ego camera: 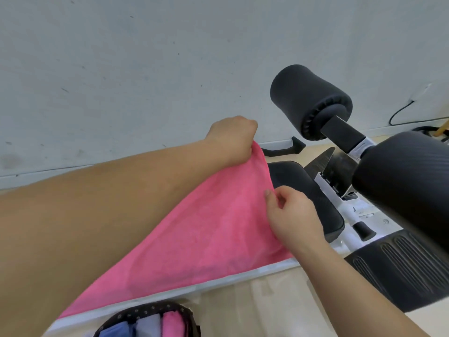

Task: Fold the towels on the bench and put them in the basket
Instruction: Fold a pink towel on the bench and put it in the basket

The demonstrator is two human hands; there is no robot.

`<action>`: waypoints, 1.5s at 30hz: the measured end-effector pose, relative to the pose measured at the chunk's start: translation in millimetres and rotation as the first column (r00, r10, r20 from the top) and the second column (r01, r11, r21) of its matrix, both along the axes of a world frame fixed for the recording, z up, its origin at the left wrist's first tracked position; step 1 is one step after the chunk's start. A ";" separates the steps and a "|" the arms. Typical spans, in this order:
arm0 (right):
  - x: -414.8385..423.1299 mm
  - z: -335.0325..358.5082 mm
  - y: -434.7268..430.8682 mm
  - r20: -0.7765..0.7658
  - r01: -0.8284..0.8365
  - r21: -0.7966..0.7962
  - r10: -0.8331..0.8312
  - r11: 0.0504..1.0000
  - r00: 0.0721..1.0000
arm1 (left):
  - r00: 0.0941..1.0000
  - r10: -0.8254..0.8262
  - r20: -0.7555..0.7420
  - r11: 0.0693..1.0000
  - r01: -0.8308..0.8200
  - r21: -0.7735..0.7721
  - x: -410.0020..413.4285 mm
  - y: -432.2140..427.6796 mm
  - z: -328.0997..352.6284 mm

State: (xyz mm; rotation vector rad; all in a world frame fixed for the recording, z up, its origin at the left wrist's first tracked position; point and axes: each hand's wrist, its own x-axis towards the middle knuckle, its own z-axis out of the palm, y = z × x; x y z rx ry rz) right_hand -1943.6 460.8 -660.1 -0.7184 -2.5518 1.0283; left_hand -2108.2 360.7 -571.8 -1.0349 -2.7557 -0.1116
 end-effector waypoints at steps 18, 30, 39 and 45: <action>29.5 8.1 22.1 0.272 -0.072 -0.002 0.070 0.997 0.960 | 0.997 -0.016 0.076 0.986 0.029 -0.166 79.1 -40.0 -90.7; 58.6 19.5 19.4 0.115 0.028 -0.401 0.020 0.916 0.993 | 0.861 0.028 0.509 0.943 -0.191 0.271 101.4 -2.6 -71.8; 75.6 17.4 41.3 0.113 -0.133 -0.518 0.221 0.845 0.969 | 0.869 0.281 0.408 0.960 -0.251 -0.126 55.8 67.1 -60.7; 71.0 6.9 40.9 0.086 -0.189 -0.487 0.262 0.853 0.961 | 0.865 0.187 0.466 0.975 -0.219 0.017 44.1 66.2 -59.7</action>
